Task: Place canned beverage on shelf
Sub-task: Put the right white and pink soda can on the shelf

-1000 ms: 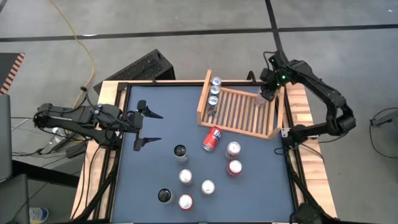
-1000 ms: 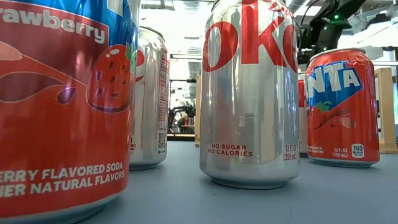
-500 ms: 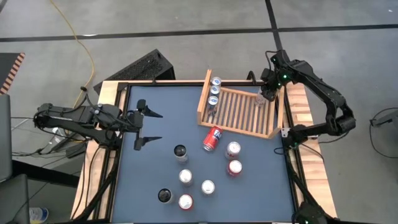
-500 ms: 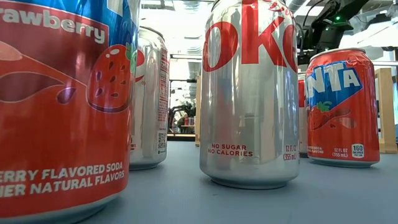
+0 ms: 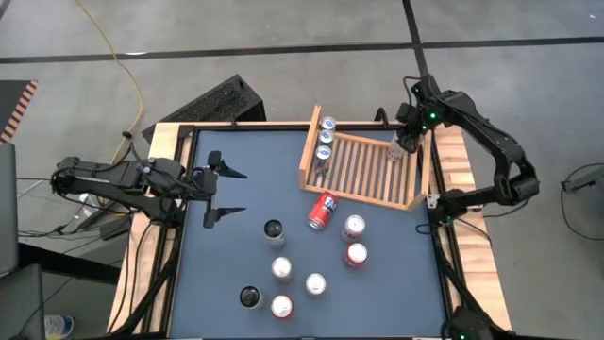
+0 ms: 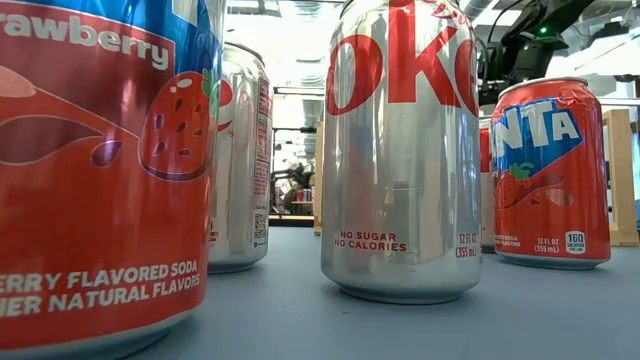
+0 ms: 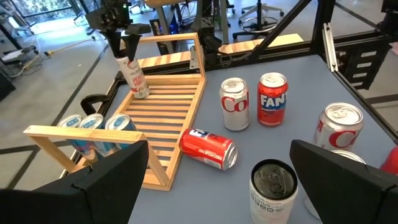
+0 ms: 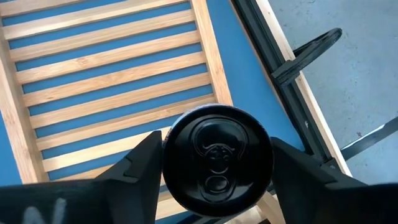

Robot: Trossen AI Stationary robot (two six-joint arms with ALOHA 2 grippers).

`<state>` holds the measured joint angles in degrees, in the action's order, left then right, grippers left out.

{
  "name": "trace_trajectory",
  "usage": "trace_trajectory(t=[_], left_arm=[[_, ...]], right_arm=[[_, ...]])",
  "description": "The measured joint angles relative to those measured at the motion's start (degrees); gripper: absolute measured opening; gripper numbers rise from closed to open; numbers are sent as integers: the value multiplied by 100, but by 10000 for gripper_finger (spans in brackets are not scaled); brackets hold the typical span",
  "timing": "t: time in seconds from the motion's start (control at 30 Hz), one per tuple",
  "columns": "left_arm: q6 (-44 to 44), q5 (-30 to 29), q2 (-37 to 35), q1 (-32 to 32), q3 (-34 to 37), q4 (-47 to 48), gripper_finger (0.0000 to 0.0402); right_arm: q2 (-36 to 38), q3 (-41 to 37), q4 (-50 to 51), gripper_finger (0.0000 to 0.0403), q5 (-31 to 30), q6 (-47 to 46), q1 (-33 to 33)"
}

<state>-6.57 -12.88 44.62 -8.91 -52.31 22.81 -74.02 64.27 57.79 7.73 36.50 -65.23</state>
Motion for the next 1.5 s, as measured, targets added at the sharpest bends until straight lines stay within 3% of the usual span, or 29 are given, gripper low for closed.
trace_trajectory(t=[0.4,1.27,1.5], left_arm=[[-69,0,2,0,0,0,380],[-72,2,0,-2,0,0,380],[-72,2,2,-1,0,1,380]], right_arm=[[-93,20,-41,250,-456,-277,269],[-17,2,-9,251,-529,-1213,292],[-17,2,0,251,-809,-1773,450]])
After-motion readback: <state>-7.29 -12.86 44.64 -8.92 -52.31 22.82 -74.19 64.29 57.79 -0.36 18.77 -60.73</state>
